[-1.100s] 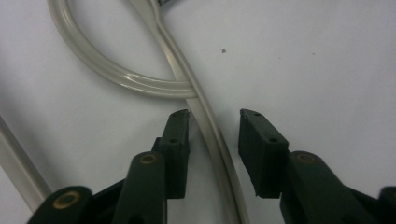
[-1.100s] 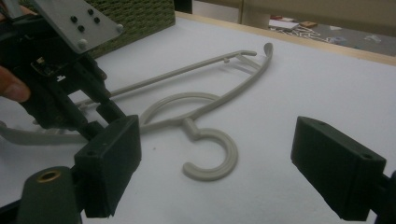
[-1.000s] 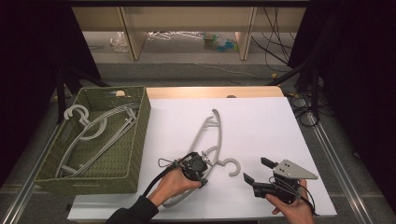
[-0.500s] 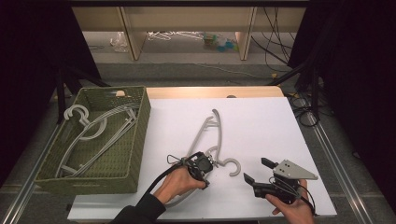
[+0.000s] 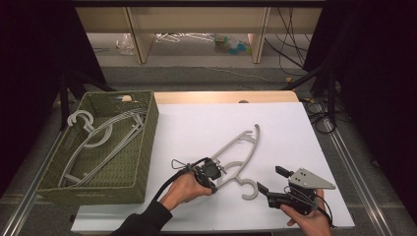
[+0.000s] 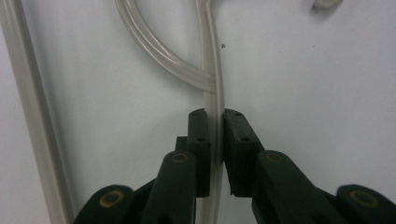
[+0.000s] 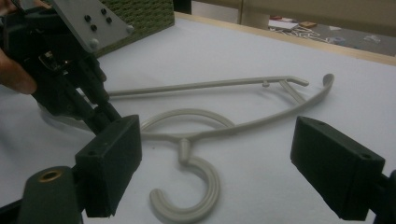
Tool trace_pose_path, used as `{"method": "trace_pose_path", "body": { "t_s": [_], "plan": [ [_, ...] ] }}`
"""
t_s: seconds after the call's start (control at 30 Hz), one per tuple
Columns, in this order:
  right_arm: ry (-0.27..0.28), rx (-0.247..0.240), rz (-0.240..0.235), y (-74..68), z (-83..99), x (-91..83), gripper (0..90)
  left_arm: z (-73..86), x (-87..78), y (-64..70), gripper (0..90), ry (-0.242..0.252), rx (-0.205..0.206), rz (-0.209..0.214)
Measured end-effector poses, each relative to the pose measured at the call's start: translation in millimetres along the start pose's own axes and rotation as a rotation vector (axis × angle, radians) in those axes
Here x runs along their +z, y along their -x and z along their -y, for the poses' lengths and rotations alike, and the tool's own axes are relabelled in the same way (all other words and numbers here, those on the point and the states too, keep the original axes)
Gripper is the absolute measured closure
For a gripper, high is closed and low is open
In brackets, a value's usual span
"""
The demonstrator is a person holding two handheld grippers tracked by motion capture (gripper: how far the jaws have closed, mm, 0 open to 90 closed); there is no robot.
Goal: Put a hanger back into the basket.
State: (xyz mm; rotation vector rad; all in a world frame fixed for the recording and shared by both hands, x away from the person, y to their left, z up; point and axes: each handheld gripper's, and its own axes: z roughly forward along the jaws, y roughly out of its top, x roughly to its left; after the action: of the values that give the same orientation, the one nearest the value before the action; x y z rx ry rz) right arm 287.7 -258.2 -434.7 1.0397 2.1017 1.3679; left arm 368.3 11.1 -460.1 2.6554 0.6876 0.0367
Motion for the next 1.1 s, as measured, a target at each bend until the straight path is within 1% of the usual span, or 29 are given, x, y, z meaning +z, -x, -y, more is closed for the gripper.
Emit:
{"method": "trace_pose_path", "body": {
  "t_s": [0.03,0.07,0.1,0.13,0.17,0.2,0.23,0.27,0.3,0.37,0.4,0.43,0.47,0.53,0.57,0.6,0.67,0.7,0.77,0.8,0.83,0.87,0.9,0.93,0.97,1.0,1.03,1.1],
  "plan": [
    [0.002,-0.009,0.007,0.5,0.1,-0.2,17.5,1.0,-2.9,-1.4,81.5,0.011,-0.004,0.0],
    [0.01,-0.003,-0.001,0.3,0.3,0.6,17.5,2.1,-6.4,-4.0,81.5,0.026,-0.009,0.007],
    [0.004,-0.005,0.0,0.6,0.0,-0.1,17.5,3.4,-9.4,-6.1,81.5,0.041,-0.017,0.014],
    [0.019,-0.001,0.0,0.5,0.5,0.9,17.5,5.5,-13.8,-9.5,81.4,0.06,-0.026,0.024],
    [0.006,-0.006,0.01,1.0,0.1,-0.8,17.5,8.7,-19.4,-13.1,81.5,0.08,-0.042,0.033],
    [-0.02,-0.002,0.008,1.5,-0.7,-2.7,17.5,11.4,-23.4,-16.5,81.4,0.102,-0.044,0.033],
    [-0.005,0.0,0.012,1.6,-0.3,-1.7,17.5,14.3,-26.0,-16.5,81.4,0.132,-0.081,0.039],
    [-0.003,-0.007,0.016,2.2,-0.2,-1.4,17.5,17.2,-29.6,-19.0,81.4,0.145,-0.085,0.05],
    [-0.005,0.002,0.014,2.0,-0.5,-1.7,17.5,20.6,-33.2,-20.0,81.4,0.156,-0.11,0.062],
    [0.0,-0.009,0.022,3.0,-0.3,-1.3,17.4,25.6,-38.8,-25.2,81.4,0.167,-0.098,0.077],
    [0.013,-0.018,0.026,4.0,-0.1,-0.7,17.4,30.0,-42.0,-27.9,81.4,0.18,-0.099,0.081],
    [0.006,-0.002,0.016,3.9,-0.3,-1.0,17.4,33.6,-44.4,-29.8,81.4,0.184,-0.104,0.086],
    [0.007,-0.002,0.025,5.1,-0.6,-1.6,17.5,37.1,-46.1,-30.8,81.4,0.198,-0.115,0.097],
    [0.019,0.005,0.022,8.4,-0.3,0.3,17.7,43.8,-49.5,-30.3,81.5,0.222,-0.133,0.121],
    [0.001,0.008,0.034,10.4,-0.6,-0.2,17.7,46.8,-51.9,-30.4,81.4,0.231,-0.132,0.131],
    [0.007,0.015,0.024,12.1,0.0,2.4,17.9,49.8,-54.1,-29.8,81.4,0.244,-0.14,0.143],
    [-0.008,0.001,0.029,14.9,-0.3,5.6,18.4,55.8,-59.4,-28.9,81.4,0.262,-0.138,0.166],
    [-0.018,-0.008,0.022,15.7,-0.9,8.8,18.4,58.6,-61.1,-27.3,81.4,0.283,-0.155,0.181],
    [-0.02,-0.043,0.021,17.5,-2.1,13.2,19.2,63.6,-64.3,-25.8,81.4,0.3,-0.16,0.194],
    [-0.027,-0.049,0.016,17.5,-3.3,15.3,20.3,66.2,-65.8,-25.5,81.5,0.307,-0.161,0.201],
    [-0.025,-0.055,0.007,17.3,-3.9,18.7,20.7,68.5,-67.0,-25.2,81.4,0.317,-0.16,0.217],
    [-0.035,-0.069,0.001,17.6,-5.1,20.9,20.8,70.3,-68.5,-23.8,81.4,0.33,-0.168,0.228],
    [-0.019,-0.071,-0.01,17.1,-6.1,24.5,21.0,72.2,-70.9,-23.1,81.5,0.334,-0.166,0.242],
    [-0.02,-0.091,-0.024,16.2,-7.8,27.5,21.5,73.6,-70.5,-22.0,81.5,0.357,-0.169,0.261],
    [-0.01,-0.12,-0.026,15.6,-9.3,30.3,21.6,74.9,-69.3,-20.3,81.5,0.39,-0.172,0.264],
    [-0.015,-0.134,-0.034,14.6,-10.6,31.9,21.6,76.5,-69.7,-19.1,81.4,0.395,-0.167,0.279],
    [-0.011,-0.155,-0.032,13.2,-11.9,34.1,21.6,78.4,-70.2,-18.8,81.5,0.388,-0.16,0.295],
    [-0.009,-0.185,-0.046,9.7,-14.5,37.3,21.5,82.2,-68.5,-17.5,81.5,0.399,-0.162,0.314]
  ]
}}
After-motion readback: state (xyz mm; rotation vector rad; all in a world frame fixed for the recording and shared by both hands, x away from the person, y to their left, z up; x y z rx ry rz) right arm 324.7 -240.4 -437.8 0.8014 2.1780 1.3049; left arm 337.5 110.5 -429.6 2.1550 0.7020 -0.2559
